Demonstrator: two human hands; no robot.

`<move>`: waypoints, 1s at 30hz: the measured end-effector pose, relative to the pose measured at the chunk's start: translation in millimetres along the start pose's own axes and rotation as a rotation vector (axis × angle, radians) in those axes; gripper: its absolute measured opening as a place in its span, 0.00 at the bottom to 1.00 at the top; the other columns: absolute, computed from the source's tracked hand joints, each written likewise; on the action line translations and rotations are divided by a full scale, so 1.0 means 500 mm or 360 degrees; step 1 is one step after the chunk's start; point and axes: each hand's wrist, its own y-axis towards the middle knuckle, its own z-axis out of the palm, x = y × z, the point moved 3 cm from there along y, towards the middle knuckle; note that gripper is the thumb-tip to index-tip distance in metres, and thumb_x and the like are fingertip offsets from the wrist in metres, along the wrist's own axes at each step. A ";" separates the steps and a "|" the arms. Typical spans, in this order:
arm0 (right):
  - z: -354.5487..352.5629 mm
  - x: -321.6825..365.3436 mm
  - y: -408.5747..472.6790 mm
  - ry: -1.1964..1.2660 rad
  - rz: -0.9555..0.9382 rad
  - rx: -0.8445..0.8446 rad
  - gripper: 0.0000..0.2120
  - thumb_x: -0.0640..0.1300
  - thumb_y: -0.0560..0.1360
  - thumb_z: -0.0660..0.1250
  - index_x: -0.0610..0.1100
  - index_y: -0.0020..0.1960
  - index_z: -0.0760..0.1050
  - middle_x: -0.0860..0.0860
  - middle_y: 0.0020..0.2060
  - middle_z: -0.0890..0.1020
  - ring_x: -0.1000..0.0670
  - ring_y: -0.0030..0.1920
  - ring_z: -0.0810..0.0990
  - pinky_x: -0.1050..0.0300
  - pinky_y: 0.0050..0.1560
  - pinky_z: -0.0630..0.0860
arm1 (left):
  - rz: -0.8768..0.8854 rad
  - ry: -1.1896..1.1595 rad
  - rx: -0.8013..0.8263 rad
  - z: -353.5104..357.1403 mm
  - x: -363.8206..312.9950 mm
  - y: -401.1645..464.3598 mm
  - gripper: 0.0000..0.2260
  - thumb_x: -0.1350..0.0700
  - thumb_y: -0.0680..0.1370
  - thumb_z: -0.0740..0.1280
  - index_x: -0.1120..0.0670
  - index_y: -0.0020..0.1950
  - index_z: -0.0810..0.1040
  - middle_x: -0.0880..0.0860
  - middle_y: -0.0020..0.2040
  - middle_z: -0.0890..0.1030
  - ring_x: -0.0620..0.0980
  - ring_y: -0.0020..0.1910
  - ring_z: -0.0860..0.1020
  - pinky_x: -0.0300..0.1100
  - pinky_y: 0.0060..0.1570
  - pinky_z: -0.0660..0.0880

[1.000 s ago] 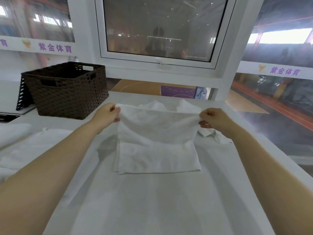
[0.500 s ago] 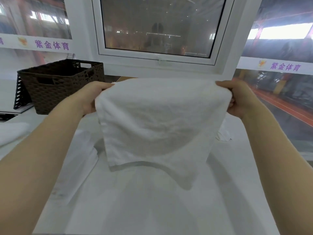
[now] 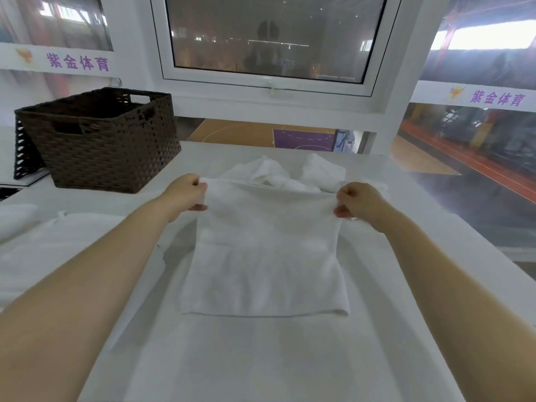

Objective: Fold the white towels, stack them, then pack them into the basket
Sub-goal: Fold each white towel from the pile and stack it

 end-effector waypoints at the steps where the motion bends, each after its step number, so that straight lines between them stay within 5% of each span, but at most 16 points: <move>1: 0.005 -0.012 -0.003 0.0047 -0.0001 -0.0009 0.09 0.40 0.80 0.62 0.38 0.45 0.76 0.39 0.41 0.83 0.41 0.43 0.85 0.44 0.53 0.82 | 0.0011 -0.0090 -0.0045 0.004 0.009 0.000 0.11 0.58 0.83 0.59 0.58 0.41 0.66 0.56 0.48 0.68 0.52 0.43 0.72 0.48 0.47 0.81; 5: 0.018 -0.054 -0.023 0.0182 -0.0016 -0.0022 0.10 0.43 0.81 0.60 0.37 0.51 0.75 0.43 0.43 0.82 0.44 0.46 0.85 0.48 0.54 0.82 | 0.0095 0.0049 -0.0223 0.017 0.041 -0.004 0.11 0.55 0.82 0.59 0.61 0.43 0.70 0.57 0.44 0.73 0.56 0.46 0.78 0.57 0.56 0.78; 10: 0.044 -0.084 -0.070 0.0359 -0.0108 -0.0122 0.07 0.40 0.82 0.60 0.37 0.51 0.74 0.42 0.49 0.80 0.46 0.50 0.84 0.56 0.50 0.83 | 0.0315 0.0292 -0.0536 0.045 0.057 -0.062 0.10 0.56 0.81 0.58 0.61 0.45 0.72 0.63 0.44 0.77 0.62 0.43 0.76 0.51 0.37 0.69; 12: 0.056 -0.105 -0.102 0.0449 -0.0114 -0.0137 0.07 0.39 0.82 0.59 0.37 0.49 0.73 0.42 0.47 0.78 0.45 0.49 0.84 0.54 0.49 0.83 | 0.0353 0.0292 -0.0608 0.054 0.081 -0.102 0.08 0.55 0.81 0.59 0.59 0.48 0.73 0.61 0.43 0.76 0.61 0.42 0.75 0.47 0.37 0.64; 18: 0.107 -0.206 -0.193 0.0595 -0.0053 -0.0052 0.08 0.39 0.83 0.58 0.39 0.47 0.71 0.43 0.41 0.75 0.48 0.40 0.79 0.40 0.51 0.82 | 0.0129 -0.0125 -0.0363 0.098 0.193 -0.238 0.05 0.55 0.83 0.59 0.53 0.52 0.73 0.58 0.33 0.79 0.50 0.30 0.78 0.44 0.36 0.74; 21: 0.120 -0.235 -0.215 0.0434 -0.0110 -0.0085 0.08 0.41 0.83 0.58 0.43 0.47 0.73 0.49 0.35 0.80 0.50 0.40 0.82 0.44 0.53 0.81 | 0.0155 -0.0159 -0.0281 0.095 0.225 -0.263 0.05 0.56 0.83 0.60 0.48 0.50 0.73 0.54 0.34 0.82 0.47 0.34 0.83 0.46 0.41 0.78; 24: 0.122 -0.238 -0.229 0.0252 -0.0208 -0.0173 0.10 0.41 0.82 0.58 0.49 0.45 0.74 0.48 0.35 0.82 0.46 0.43 0.84 0.55 0.44 0.77 | 0.0283 -0.0027 -0.0164 0.091 0.228 -0.280 0.07 0.57 0.84 0.59 0.47 0.51 0.74 0.48 0.40 0.83 0.46 0.42 0.83 0.46 0.44 0.78; 27: 0.120 -0.246 -0.239 0.0247 -0.0308 -0.0175 0.12 0.39 0.82 0.58 0.50 0.43 0.72 0.44 0.36 0.79 0.41 0.42 0.82 0.47 0.42 0.76 | 0.0365 0.0214 -0.0052 0.084 0.226 -0.296 0.07 0.54 0.84 0.57 0.49 0.48 0.72 0.47 0.39 0.81 0.47 0.39 0.79 0.50 0.44 0.74; 30: 0.108 -0.257 -0.242 0.0062 -0.0432 -0.0097 0.12 0.36 0.82 0.58 0.48 0.42 0.71 0.46 0.35 0.78 0.44 0.37 0.77 0.54 0.38 0.72 | 0.0429 0.0367 0.0048 0.074 0.222 -0.309 0.07 0.49 0.79 0.56 0.50 0.45 0.69 0.48 0.35 0.78 0.46 0.34 0.75 0.48 0.39 0.72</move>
